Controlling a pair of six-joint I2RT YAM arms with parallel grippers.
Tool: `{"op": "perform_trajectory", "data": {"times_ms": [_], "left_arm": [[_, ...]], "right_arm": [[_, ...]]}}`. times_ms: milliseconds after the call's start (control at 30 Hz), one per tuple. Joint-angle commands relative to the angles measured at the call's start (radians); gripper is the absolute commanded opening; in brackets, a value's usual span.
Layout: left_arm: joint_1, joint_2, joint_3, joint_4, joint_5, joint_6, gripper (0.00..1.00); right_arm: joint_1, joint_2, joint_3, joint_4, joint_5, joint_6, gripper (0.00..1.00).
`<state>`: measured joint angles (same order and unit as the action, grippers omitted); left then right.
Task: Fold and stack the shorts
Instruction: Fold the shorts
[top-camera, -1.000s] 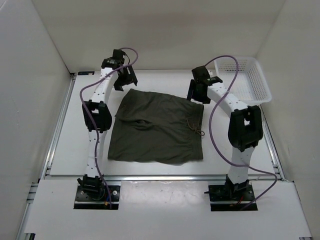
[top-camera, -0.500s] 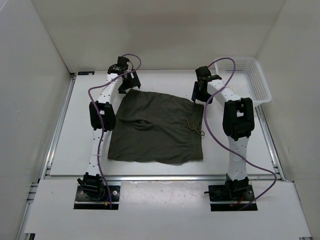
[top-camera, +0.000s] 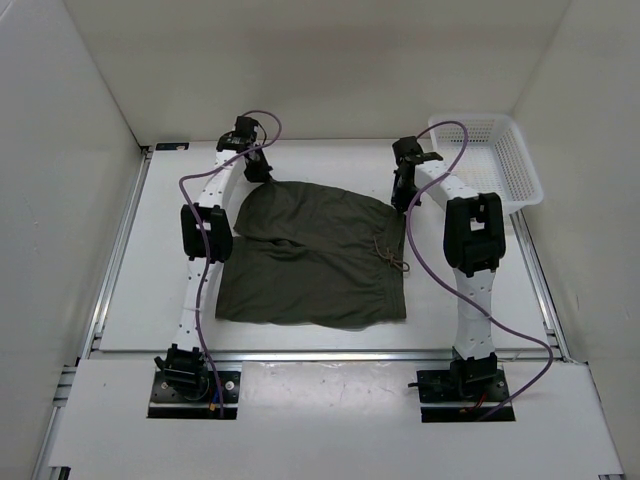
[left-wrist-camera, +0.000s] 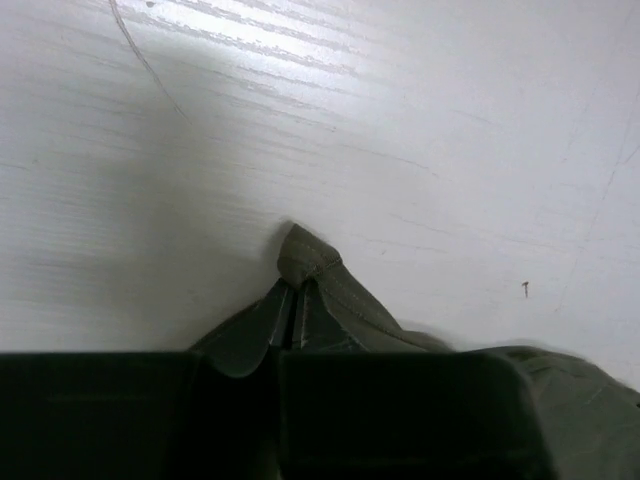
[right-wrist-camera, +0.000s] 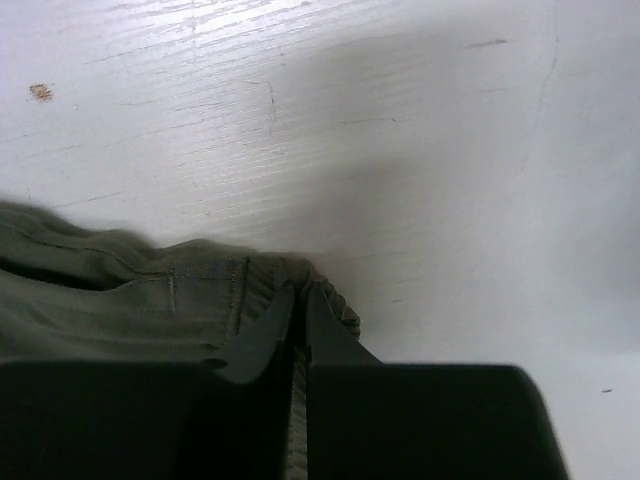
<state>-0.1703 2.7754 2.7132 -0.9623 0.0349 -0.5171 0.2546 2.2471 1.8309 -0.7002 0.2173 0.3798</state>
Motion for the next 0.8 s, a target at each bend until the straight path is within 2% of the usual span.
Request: {"op": "perform_trajectory", "data": {"times_ms": [0,367,600,767], "left_arm": [[0.006,-0.026,0.005,0.013,0.040,-0.015,0.10],[0.060,-0.249,-0.024,0.053,0.022,-0.026,0.10],[0.098,-0.333,-0.024,0.063,0.100,-0.017,0.10],[0.098,-0.427,-0.105,0.063,0.128,-0.006,0.10]], "right_arm": [[-0.003,-0.007,0.037,0.010,-0.016,-0.012,0.00],[-0.003,-0.171,0.024,0.030,0.037,-0.012,0.00],[-0.003,-0.253,0.033,0.030,0.028,-0.021,0.00],[-0.003,-0.313,-0.014,0.039,0.019,-0.032,0.00]]}}
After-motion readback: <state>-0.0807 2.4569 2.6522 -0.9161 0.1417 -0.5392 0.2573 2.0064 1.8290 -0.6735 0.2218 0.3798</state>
